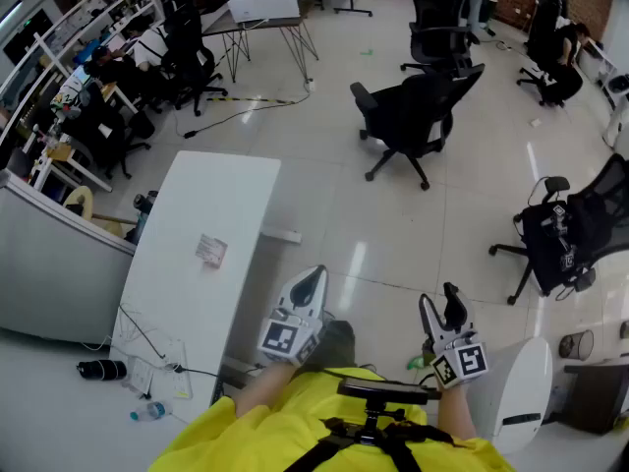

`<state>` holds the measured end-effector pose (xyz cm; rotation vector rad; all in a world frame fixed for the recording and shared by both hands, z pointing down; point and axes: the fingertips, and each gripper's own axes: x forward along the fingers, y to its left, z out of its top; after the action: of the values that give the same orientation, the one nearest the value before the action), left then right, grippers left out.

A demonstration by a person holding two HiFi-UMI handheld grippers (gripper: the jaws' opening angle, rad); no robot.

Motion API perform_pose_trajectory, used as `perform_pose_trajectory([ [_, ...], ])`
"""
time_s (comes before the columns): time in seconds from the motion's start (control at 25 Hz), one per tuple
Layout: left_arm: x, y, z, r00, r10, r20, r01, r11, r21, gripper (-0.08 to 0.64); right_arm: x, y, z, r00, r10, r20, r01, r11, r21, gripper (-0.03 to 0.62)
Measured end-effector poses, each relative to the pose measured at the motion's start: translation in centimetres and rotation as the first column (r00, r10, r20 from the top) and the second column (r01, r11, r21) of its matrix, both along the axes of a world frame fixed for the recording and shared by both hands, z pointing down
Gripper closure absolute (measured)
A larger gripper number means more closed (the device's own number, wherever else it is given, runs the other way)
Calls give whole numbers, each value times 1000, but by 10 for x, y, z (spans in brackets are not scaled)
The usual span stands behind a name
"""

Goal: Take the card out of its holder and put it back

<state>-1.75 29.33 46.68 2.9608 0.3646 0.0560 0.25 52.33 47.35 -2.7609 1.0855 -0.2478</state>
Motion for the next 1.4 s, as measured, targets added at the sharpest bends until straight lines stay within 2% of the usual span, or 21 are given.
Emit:
perform_pose_trajectory([
  [0.12,30,-49,-4,1000,-15,-1,15,1000,-7,557,33,-49,-3,1000,-27,-3,27,1000,-13,348],
  [0.2,43,-88,-9,999,-47,-3,47,999,-10,526,54,-90,-5,997,-80,-10,80,996,-37,348],
  [0.36,53,-170,-17,979,-204,-20,203,979,-28,523,102,-176,-17,972,-232,-27,230,970,-74,348],
  [0.52,41,-251,-19,935,-354,-27,354,935,-21,523,137,-267,-29,917,-394,-57,390,918,-75,348],
  [0.6,20,-292,-14,901,-434,-14,434,901,-20,513,139,-317,-29,864,-499,-64,495,866,-70,348],
  [0.68,-12,-325,-5,841,-541,14,541,841,-16,472,133,-367,-23,787,-615,-56,609,788,-90,348],
  [0.8,-62,-358,13,718,-694,44,695,719,1,474,117,-435,-7,664,-746,-46,734,663,-146,348],
  [0.88,-87,-374,25,645,-761,66,763,647,3,511,105,-476,2,576,-816,-43,802,575,-164,348],
  [0.92,-98,-380,31,612,-787,82,789,614,5,520,97,-494,7,523,-851,-40,836,522,-170,348],
  [1.04,-121,-397,43,516,-848,122,853,522,18,543,74,-547,31,342,-939,-15,923,339,-182,348],
  [1.08,-125,-403,46,488,-863,133,869,495,26,543,69,-563,40,291,-957,-1,940,286,-185,348],
  [1.12,-128,-408,49,460,-877,142,882,469,39,543,67,-578,48,258,-966,9,949,252,-191,348],
  [1.16,-128,-413,51,431,-890,147,895,443,54,543,68,-594,55,250,-968,14,949,242,-201,348],
  [1.28,-124,-432,64,350,-925,148,930,362,67,543,83,-637,78,307,-951,33,929,292,-227,358],
  [1.32,-121,-438,71,330,-932,150,939,341,54,543,86,-647,86,303,-952,44,932,286,-223,370],
  [1.36,-118,-444,77,310,-938,153,947,319,40,543,85,-655,94,274,-960,57,942,256,-218,370],
  [1.4,-114,-449,82,286,-945,155,955,294,30,543,83,-662,102,227,-972,66,953,208,-221,370],
])
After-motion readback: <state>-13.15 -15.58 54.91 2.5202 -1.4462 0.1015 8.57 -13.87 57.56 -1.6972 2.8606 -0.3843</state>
